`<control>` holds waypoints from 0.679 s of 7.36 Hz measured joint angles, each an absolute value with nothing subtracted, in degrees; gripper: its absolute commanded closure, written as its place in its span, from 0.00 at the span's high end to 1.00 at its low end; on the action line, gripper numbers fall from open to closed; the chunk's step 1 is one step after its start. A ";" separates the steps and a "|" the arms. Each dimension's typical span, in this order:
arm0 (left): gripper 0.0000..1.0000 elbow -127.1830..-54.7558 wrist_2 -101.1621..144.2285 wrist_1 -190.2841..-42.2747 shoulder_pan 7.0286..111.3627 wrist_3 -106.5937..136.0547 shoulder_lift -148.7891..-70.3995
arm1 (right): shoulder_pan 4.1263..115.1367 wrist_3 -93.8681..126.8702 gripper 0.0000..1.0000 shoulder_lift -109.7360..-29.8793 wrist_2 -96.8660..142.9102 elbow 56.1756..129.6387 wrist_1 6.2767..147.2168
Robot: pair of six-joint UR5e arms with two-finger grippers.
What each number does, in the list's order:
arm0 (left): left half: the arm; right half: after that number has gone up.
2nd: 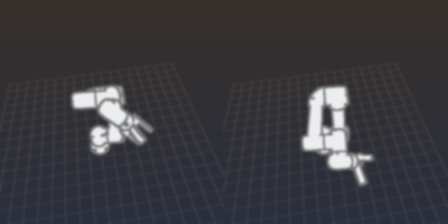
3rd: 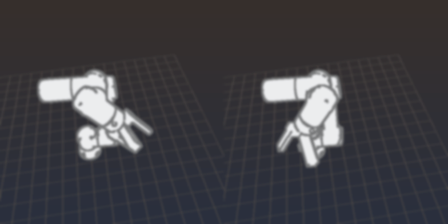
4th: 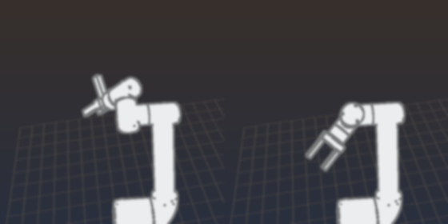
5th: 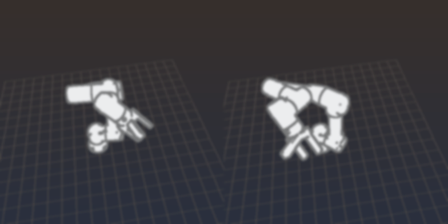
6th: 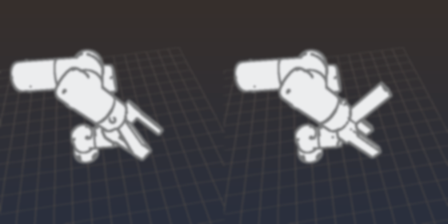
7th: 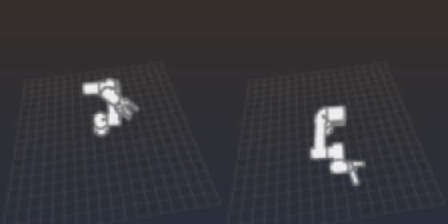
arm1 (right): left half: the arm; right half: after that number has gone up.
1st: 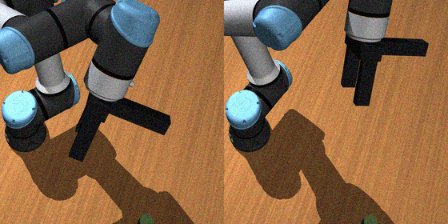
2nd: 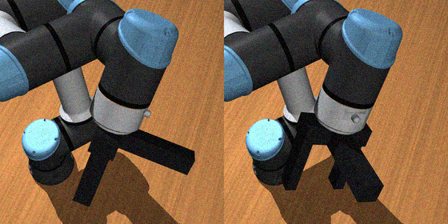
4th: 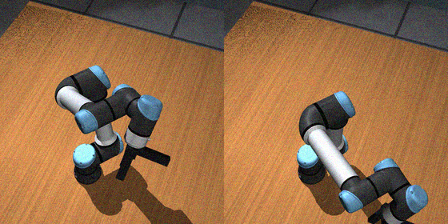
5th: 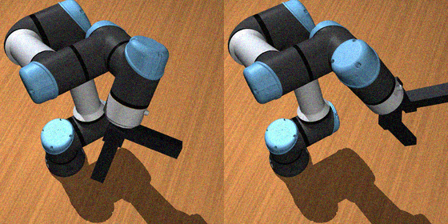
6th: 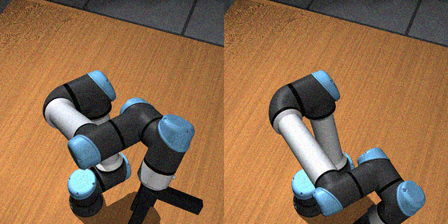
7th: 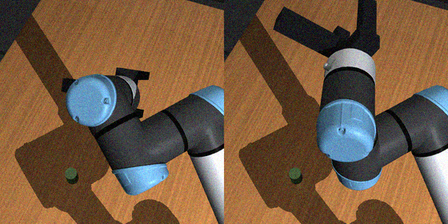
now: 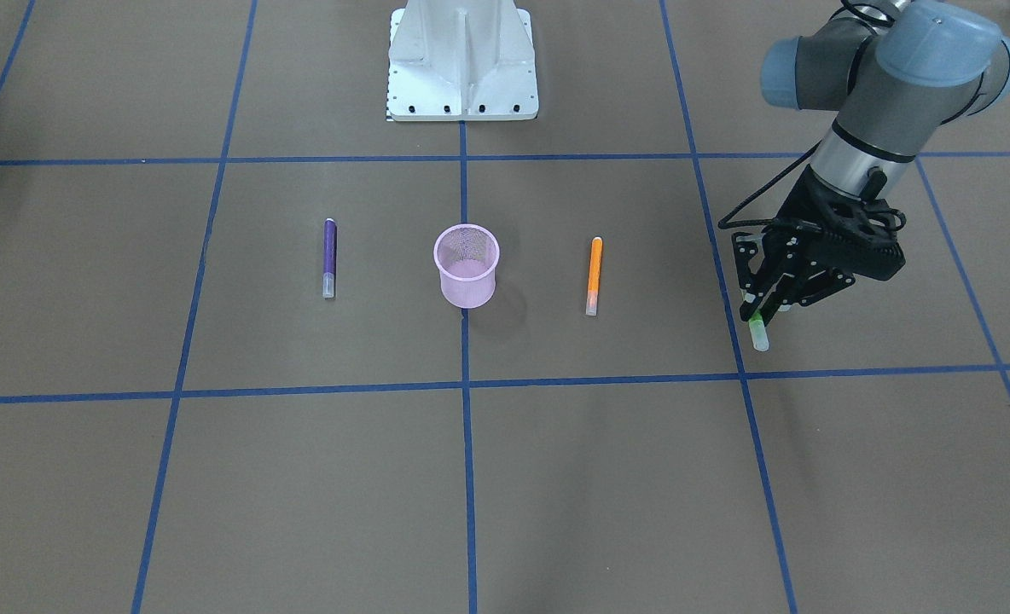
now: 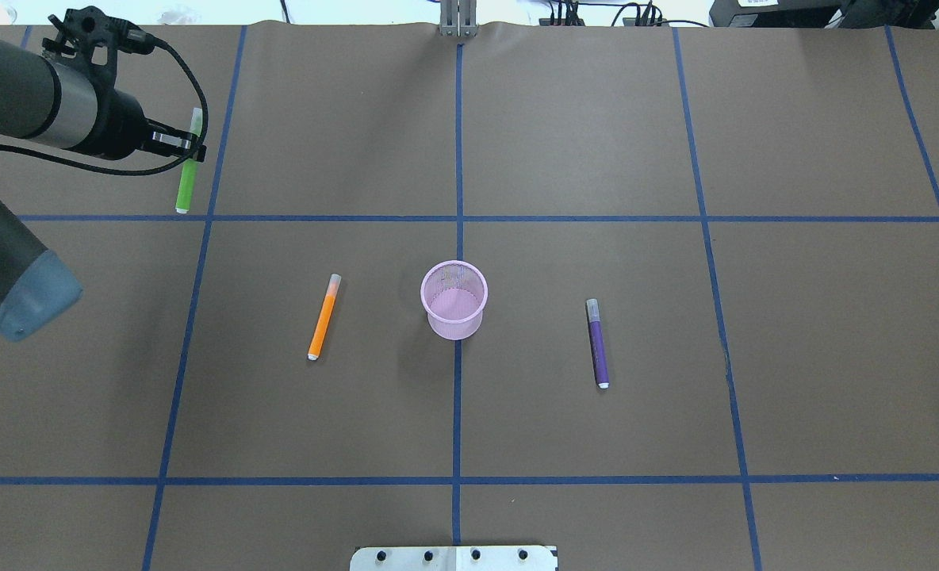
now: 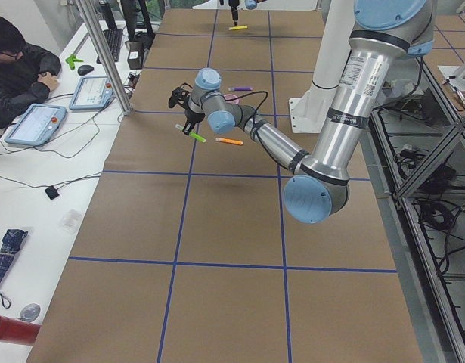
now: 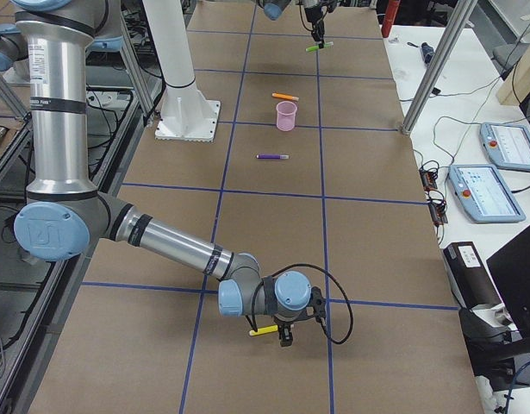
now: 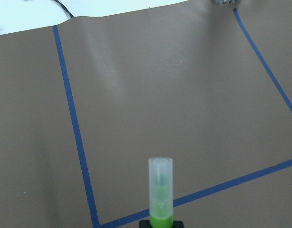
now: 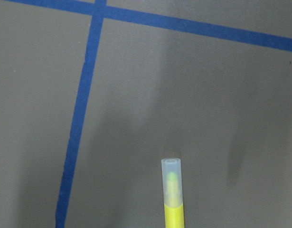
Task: Collect pens into pen holder
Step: 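Hold the green highlighter raised while the right gripper grasps the yellow highlighter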
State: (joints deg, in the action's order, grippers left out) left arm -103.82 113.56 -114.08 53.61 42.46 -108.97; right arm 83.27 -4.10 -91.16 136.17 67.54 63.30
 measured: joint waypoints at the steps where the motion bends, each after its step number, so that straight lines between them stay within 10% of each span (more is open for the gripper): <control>1: 0.00 -103.81 113.55 -114.08 53.61 42.46 -108.98 | 83.06 -4.15 0.91 -90.43 135.98 66.31 62.86; 5: 0.00 -103.23 113.55 -114.08 53.61 42.37 -108.98 | 82.71 -4.08 0.79 -89.19 135.88 63.70 61.98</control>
